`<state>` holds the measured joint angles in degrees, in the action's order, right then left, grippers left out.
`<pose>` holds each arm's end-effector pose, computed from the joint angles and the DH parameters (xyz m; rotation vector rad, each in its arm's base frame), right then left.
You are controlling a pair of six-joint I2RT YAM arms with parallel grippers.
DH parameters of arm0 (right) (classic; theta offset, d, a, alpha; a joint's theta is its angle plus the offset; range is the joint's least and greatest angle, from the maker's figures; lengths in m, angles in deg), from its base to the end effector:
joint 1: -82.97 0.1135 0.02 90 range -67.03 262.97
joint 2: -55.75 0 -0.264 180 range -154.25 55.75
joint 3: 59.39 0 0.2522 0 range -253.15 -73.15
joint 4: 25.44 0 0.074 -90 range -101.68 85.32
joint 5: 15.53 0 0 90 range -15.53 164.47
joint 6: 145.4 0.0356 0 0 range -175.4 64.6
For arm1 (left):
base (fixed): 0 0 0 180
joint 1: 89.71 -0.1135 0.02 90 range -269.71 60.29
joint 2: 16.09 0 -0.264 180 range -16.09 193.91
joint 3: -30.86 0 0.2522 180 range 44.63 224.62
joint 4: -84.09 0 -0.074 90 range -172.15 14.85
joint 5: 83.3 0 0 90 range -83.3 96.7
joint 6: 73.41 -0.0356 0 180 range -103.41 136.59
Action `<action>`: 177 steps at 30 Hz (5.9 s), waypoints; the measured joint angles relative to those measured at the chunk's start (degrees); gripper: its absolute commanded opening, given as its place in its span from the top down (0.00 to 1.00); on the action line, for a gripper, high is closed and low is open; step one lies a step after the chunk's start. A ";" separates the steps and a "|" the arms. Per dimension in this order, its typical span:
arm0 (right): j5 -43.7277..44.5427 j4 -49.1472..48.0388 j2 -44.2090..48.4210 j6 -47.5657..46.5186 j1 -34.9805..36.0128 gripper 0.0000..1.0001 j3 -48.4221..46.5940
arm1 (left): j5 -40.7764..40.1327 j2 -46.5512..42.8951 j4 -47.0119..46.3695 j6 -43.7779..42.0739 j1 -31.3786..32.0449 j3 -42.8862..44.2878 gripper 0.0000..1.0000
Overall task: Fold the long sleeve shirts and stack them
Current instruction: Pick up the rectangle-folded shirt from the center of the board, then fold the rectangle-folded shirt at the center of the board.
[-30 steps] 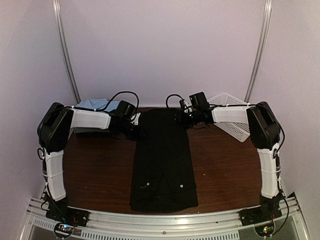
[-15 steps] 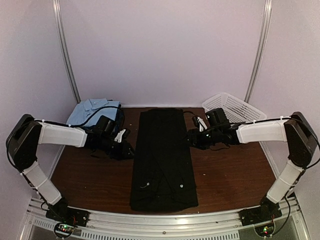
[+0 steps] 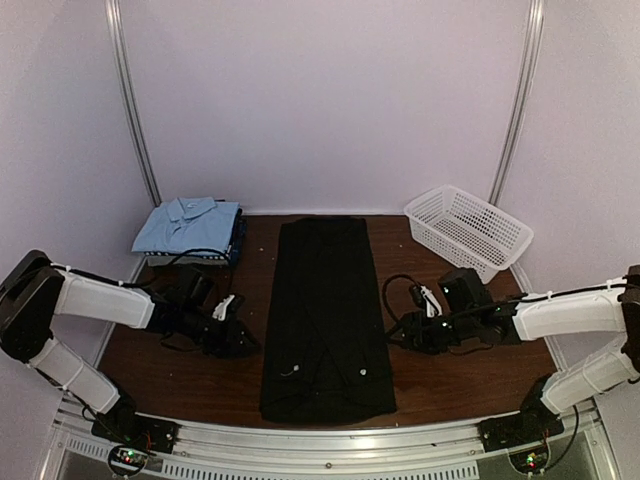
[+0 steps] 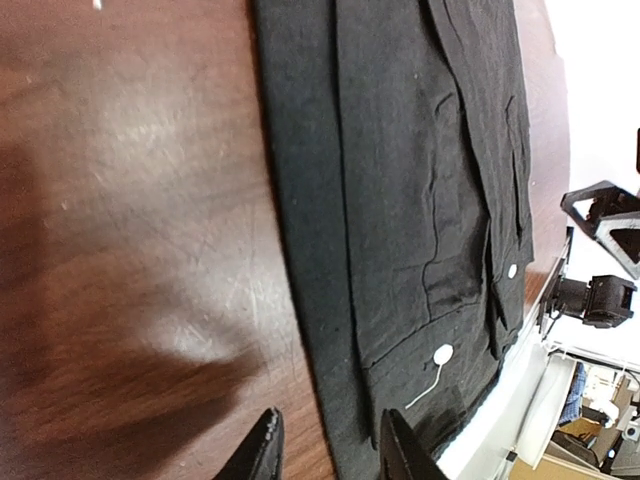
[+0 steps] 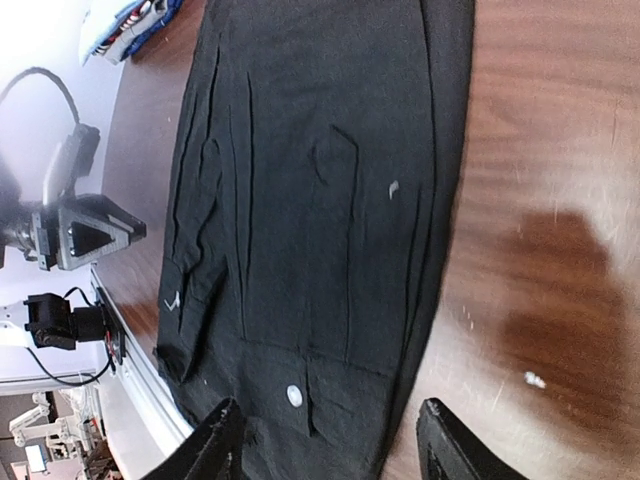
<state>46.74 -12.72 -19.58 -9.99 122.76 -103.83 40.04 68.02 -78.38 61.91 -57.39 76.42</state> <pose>0.1784 0.1701 0.1666 -0.1466 2.5997 1.2215 0.1991 -0.1491 0.1328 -0.0629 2.8087 -1.1876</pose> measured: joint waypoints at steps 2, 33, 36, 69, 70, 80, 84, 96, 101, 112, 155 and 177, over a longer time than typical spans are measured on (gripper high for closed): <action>-0.04 -0.57 1.03 1.62 1.38 0.40 2.23 | 0.20 -0.07 -0.42 0.48 0.66 -0.59 0.65; -0.96 -16.70 -2.54 13.99 9.11 0.54 12.55 | -0.07 3.87 -4.33 4.57 10.10 -0.87 0.64; -1.07 -17.53 -3.10 14.47 9.11 0.56 12.61 | 0.09 3.67 -3.96 4.52 10.16 -0.87 0.63; -2.54 -21.53 -7.13 15.87 9.11 0.85 13.05 | 1.38 4.46 -0.22 2.95 11.17 0.66 0.63; -2.54 -21.55 -7.19 15.87 9.11 0.86 13.05 | 1.33 4.46 -0.11 2.95 11.19 0.72 0.63; -3.32 -21.92 -7.89 15.85 9.11 0.98 13.03 | -0.15 6.25 1.81 3.08 13.05 2.75 0.90; -3.48 -21.90 -7.87 15.85 9.11 1.00 13.03 | -0.07 6.93 1.97 3.87 13.14 2.73 1.00; -3.78 -18.36 -3.80 15.72 9.35 1.00 9.55 | 1.51 4.46 1.95 7.15 13.03 2.75 1.00; -3.50 -15.78 -2.36 14.19 9.14 1.00 4.96 | 4.20 2.32 1.16 8.94 11.02 3.15 1.00; -3.37 -15.04 -15.47 8.28 0.52 1.00 -11.28 | 11.26 8.92 -9.42 14.49 0.22 11.80 1.00; -0.11 -22.08 -29.86 9.90 -7.04 0.66 -15.98 | 6.29 22.80 -14.45 15.85 -5.75 19.26 0.47; 19.10 -1.09 -18.43 -12.02 4.35 0.48 -21.73 | -5.44 4.87 4.31 -1.90 -3.17 16.72 0.39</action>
<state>65.85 -13.81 -38.01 -22.01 127.11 -125.56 34.60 72.90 -74.07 60.00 -60.56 93.14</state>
